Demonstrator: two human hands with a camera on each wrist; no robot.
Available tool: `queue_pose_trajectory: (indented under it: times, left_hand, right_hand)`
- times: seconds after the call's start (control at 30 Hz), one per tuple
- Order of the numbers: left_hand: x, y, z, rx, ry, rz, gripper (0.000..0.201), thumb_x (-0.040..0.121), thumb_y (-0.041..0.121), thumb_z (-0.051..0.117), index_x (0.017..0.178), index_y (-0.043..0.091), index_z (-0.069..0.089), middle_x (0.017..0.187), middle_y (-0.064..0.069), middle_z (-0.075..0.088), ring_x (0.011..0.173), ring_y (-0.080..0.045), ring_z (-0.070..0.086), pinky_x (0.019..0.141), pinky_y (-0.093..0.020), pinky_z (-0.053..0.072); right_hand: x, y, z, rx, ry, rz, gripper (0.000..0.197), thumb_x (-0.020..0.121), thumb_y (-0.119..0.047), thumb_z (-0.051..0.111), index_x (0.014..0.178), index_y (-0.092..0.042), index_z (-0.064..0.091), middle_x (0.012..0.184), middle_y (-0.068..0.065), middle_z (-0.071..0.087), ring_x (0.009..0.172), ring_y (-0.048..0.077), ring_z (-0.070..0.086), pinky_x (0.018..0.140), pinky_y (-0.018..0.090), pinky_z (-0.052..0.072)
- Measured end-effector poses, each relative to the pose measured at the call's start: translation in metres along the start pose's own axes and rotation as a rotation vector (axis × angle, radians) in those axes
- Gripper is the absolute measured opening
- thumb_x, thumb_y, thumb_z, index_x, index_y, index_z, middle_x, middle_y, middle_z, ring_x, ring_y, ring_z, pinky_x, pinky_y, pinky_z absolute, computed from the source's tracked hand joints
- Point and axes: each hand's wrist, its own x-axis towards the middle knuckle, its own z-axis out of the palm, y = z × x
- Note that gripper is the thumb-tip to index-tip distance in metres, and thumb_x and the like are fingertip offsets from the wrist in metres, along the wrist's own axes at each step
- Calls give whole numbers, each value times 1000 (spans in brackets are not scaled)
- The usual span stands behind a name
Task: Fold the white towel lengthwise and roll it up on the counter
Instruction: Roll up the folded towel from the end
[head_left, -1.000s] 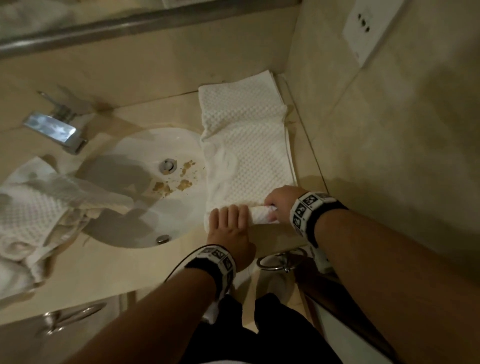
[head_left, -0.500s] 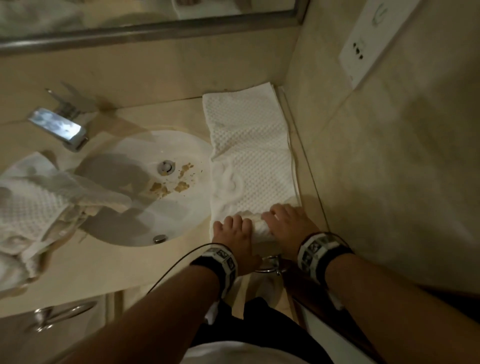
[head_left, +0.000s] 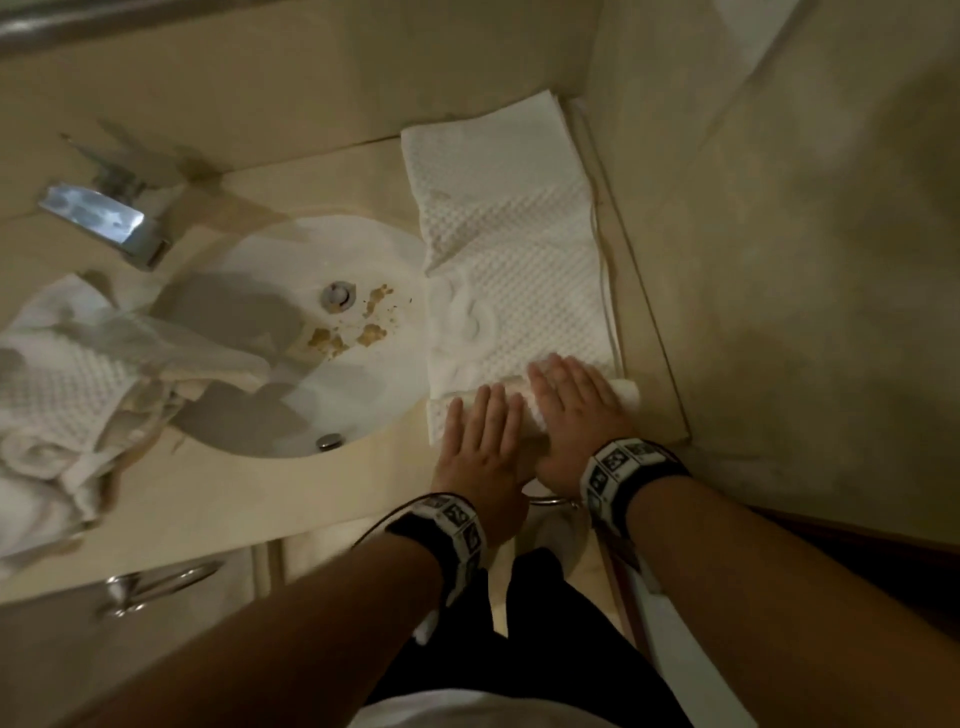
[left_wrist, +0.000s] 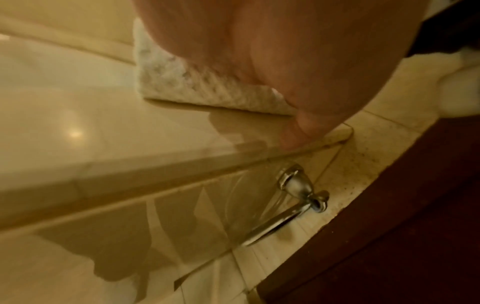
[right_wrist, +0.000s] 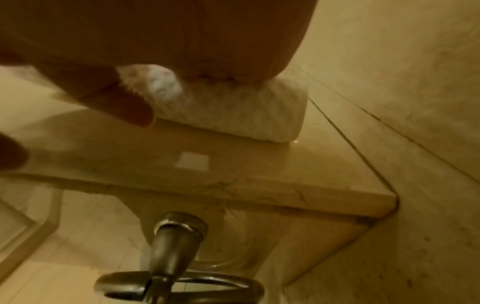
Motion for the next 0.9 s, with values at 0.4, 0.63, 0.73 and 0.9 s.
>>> queue_pose_trajectory:
  times: [0.4,0.63,0.73,0.9]
  left_hand:
    - [36,1,-4,-29,-110,-110,98,87,68,34,160,12,0,168,-10,-5,153,-35,-9,120,-58,-10]
    - [45,-5,-22,4,-59,-73,88,86,43,46,158,11,9,162,-13,11,146,-37,12,121,-55,4]
    - [40,-8,-26,23,-68,-52,84,88,30,49,158,11,7,161,-14,13,145,-37,16,121,-52,8]
    - [29,-8,-29,-27,-46,-51,81,85,21,56,155,19,16,155,-11,22,139,-33,25,118,-48,17]
  right_hand:
    - [14,6,1,78,20,-15,106,75,-52,51,158,-25,-9,165,5,-16,152,23,-14,123,41,-9]
    - [0,27,-4,-104,354,-149,34,78,-24,55,111,-15,58,112,9,59,98,32,56,86,42,43]
    - [-4,21,-10,-100,346,-130,33,74,-20,64,105,-14,56,108,8,58,94,31,56,82,41,44]
    - [-13,8,-10,-123,211,-116,56,63,-21,76,115,-10,58,112,11,60,96,32,57,84,44,48]
